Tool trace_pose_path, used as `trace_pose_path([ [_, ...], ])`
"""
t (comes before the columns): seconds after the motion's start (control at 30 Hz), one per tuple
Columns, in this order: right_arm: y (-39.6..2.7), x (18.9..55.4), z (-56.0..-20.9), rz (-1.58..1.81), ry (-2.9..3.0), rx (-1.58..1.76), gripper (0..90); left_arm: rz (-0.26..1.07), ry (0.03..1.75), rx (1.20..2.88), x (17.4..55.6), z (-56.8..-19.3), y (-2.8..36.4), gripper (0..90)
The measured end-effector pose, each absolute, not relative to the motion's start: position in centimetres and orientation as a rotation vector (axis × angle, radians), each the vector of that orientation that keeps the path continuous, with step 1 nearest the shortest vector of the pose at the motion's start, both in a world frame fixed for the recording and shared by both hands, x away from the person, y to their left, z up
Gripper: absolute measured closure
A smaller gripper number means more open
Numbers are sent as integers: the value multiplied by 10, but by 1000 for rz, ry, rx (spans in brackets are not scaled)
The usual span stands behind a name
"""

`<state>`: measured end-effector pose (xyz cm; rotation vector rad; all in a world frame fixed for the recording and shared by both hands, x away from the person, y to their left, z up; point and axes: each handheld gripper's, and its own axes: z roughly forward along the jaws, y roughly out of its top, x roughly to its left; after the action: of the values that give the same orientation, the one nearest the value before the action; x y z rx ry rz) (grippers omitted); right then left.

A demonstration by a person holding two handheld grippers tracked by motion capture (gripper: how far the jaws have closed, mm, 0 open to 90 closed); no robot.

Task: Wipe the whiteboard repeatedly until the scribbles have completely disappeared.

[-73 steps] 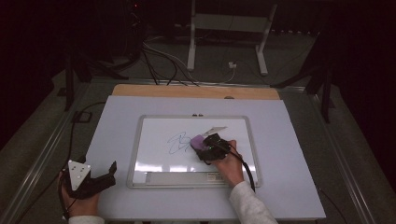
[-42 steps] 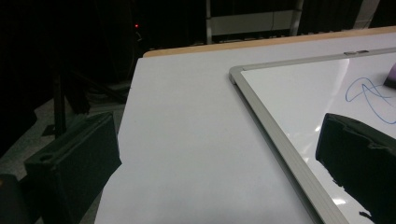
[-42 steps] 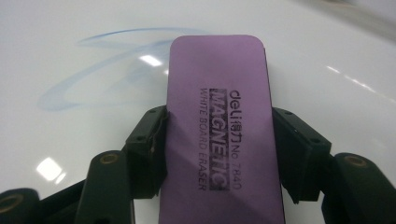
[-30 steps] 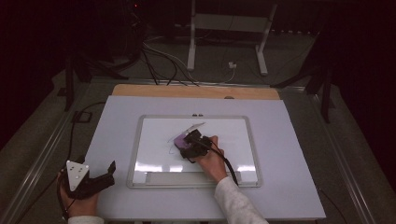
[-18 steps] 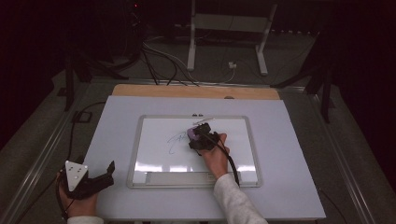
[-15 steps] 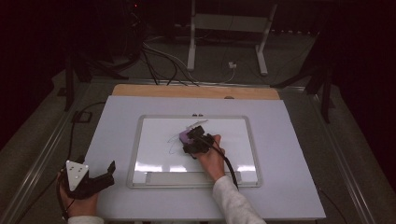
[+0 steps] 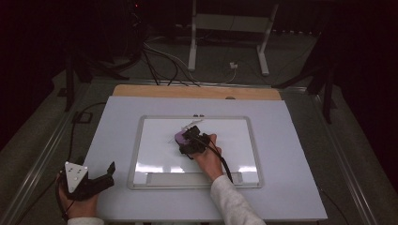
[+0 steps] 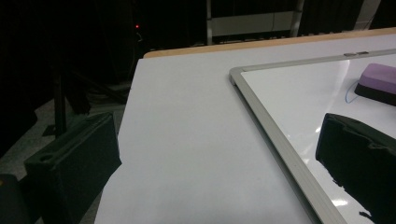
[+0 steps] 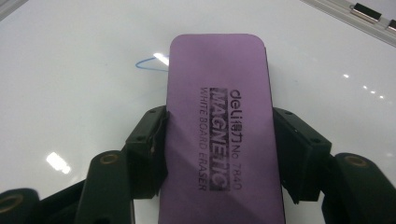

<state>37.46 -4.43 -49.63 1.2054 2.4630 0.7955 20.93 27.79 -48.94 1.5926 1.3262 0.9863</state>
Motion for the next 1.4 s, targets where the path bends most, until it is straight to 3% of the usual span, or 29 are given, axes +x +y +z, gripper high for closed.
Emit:
trace_pose_path([
  [0.3, -29, 362, -496, 877, 2651, 973, 413, 989, 1324, 1596, 209, -489, 277, 5],
  [0.77, -82, 402, -497, 747, 2309, 1425, 412, 985, 1325, 1596, 209, -490, 277, 5],
  [1.17, -39, 376, -497, 871, 2676, 927, 412, 983, 1324, 1604, 210, -490, 277, 5],
  [1.4, -62, 406, -496, 756, 2401, 1338, 412, 980, 1329, 1588, 209, -490, 279, 5],
])
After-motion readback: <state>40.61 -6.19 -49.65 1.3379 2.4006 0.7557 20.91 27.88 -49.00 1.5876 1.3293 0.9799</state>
